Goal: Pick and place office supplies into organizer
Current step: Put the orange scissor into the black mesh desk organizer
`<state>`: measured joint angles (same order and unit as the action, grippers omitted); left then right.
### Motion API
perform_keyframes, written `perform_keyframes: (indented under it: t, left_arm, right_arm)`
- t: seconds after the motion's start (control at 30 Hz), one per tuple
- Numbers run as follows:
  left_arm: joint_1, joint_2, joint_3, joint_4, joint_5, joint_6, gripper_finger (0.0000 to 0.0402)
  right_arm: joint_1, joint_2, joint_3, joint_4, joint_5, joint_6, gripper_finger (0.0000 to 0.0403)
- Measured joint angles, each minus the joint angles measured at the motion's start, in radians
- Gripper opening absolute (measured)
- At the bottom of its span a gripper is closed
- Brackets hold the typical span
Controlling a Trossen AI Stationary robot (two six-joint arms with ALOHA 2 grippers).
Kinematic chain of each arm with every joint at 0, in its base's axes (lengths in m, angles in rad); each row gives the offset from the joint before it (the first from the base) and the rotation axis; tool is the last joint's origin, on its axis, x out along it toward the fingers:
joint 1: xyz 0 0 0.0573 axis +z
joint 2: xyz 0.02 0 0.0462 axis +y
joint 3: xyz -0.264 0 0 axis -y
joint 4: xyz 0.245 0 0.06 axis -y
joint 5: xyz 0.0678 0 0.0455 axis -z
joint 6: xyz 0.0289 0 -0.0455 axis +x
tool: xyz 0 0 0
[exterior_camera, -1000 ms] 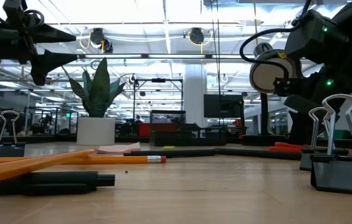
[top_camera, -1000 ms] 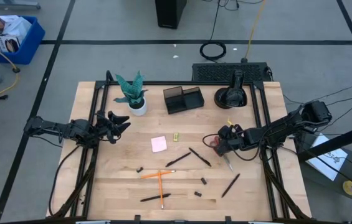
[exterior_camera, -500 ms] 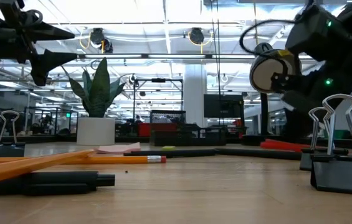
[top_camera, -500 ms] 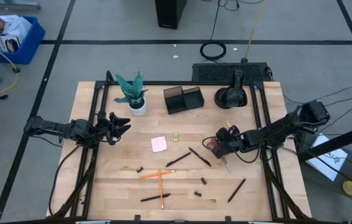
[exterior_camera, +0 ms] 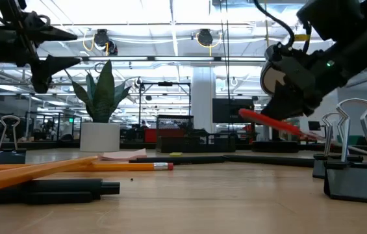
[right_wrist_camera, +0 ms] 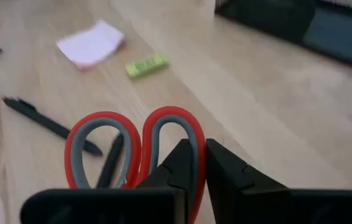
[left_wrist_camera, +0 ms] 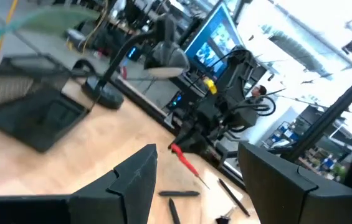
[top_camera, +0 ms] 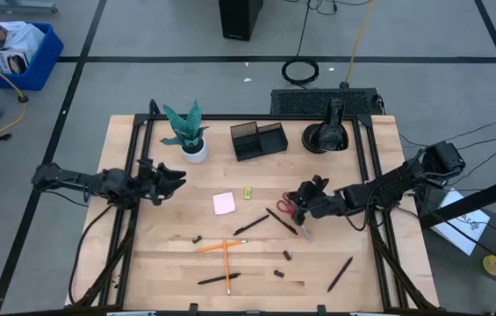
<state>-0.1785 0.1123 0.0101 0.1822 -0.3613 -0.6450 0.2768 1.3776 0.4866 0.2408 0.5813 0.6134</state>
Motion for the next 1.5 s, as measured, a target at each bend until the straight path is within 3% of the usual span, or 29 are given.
perform_keyframes:
  t: [0.3, 0.73, 1.07, 1.3, 1.5]
  left_arm:
    - [0.0, 0.184, 0.0, 0.055, -0.065, -0.166, 0.023]
    - [-0.034, 0.658, 0.015, 0.587, -0.096, -0.146, 0.023]
    - [-0.035, 1.033, 0.301, 0.582, -0.013, -0.124, 0.023]
    - [-0.013, 1.149, 0.453, 0.579, 0.096, -0.125, 0.023]
    - [0.002, 1.208, 0.485, 0.58, 0.006, -0.243, 0.023]
  right_arm:
    - [-0.002, 0.0, 0.0, 0.203, 0.025, -0.143, 0.0022]
    - [-0.002, 0.0, 0.003, 0.271, 0.073, -0.192, 0.0025]
    - [-0.011, -0.001, 0.048, 0.271, 0.076, -0.268, 0.0026]
    - [-0.047, -0.001, 0.061, 0.253, 0.075, -0.335, 0.0025]
    - [-0.048, -0.001, 0.061, 0.256, 0.074, -0.368, 0.0026]
